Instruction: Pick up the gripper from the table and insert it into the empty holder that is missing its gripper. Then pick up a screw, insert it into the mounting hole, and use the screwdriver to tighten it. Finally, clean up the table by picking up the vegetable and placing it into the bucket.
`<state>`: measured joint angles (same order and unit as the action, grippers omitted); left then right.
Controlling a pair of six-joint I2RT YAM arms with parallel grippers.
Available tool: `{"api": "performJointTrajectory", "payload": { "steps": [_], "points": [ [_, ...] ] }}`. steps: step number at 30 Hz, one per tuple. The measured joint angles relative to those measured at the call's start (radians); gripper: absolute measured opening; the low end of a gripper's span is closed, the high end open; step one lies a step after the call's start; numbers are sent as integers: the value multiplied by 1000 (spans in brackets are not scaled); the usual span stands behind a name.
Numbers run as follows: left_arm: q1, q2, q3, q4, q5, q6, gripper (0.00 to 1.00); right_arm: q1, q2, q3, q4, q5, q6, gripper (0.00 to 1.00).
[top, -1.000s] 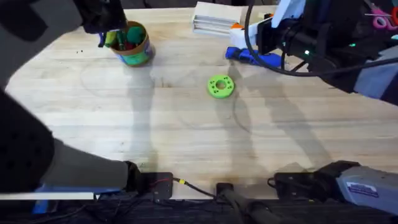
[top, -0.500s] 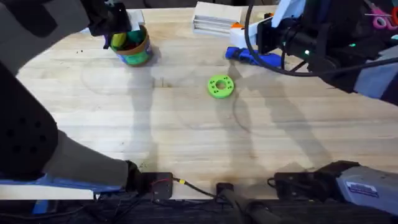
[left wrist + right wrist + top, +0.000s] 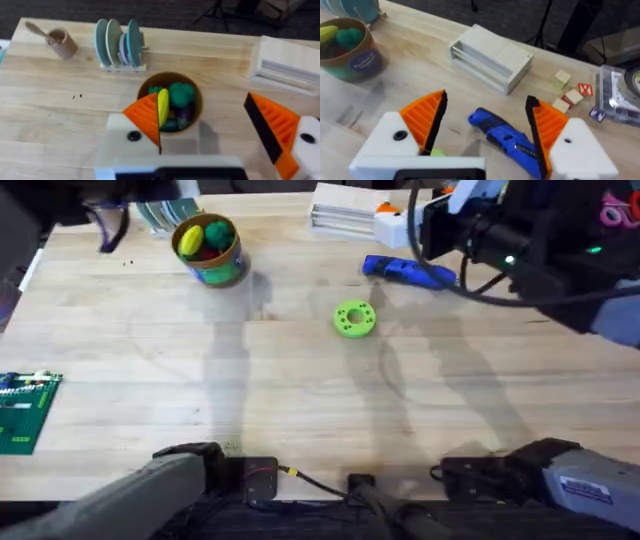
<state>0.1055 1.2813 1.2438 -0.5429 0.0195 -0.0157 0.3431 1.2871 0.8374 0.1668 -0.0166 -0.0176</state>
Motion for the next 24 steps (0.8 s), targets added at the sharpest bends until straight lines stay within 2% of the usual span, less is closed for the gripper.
{"api": "performJointTrajectory", "payload": {
  "steps": [5,6,7,9,11,14,15,17,18,21,22,24],
  "points": [
    [0,-131,0,-72,83,61,993,0,-18,125,-255,0,18,992],
    [0,-209,0,-93,134,77,984,0,-18,218,-407,-2,20,990],
    [0,-231,0,-97,147,80,948,0,-18,246,-447,-3,22,991],
    [0,-275,0,-105,169,85,804,0,-18,299,-520,-4,22,991],
    [0,-314,0,-116,180,89,612,0,-18,341,-578,-4,22,991],
    [0,-351,0,-132,192,91,150,0,-18,381,-638,-4,22,992],
    [0,-360,0,-137,195,97,38,0,-18,389,-650,-4,22,992],
    [0,-371,0,-146,198,97,7,0,-18,393,-656,-4,22,991],
    [0,-373,0,-156,199,102,345,0,-18,393,-664,-4,22,992],
    [-1,-372,0,-162,199,102,824,0,-18,393,-667,-4,22,994],
    [-1,-372,0,-162,200,99,948,0,-18,393,-669,-4,22,995],
    [-1,-372,0,-162,201,99,989,0,-18,393,-669,-4,22,994]
  ]
}}
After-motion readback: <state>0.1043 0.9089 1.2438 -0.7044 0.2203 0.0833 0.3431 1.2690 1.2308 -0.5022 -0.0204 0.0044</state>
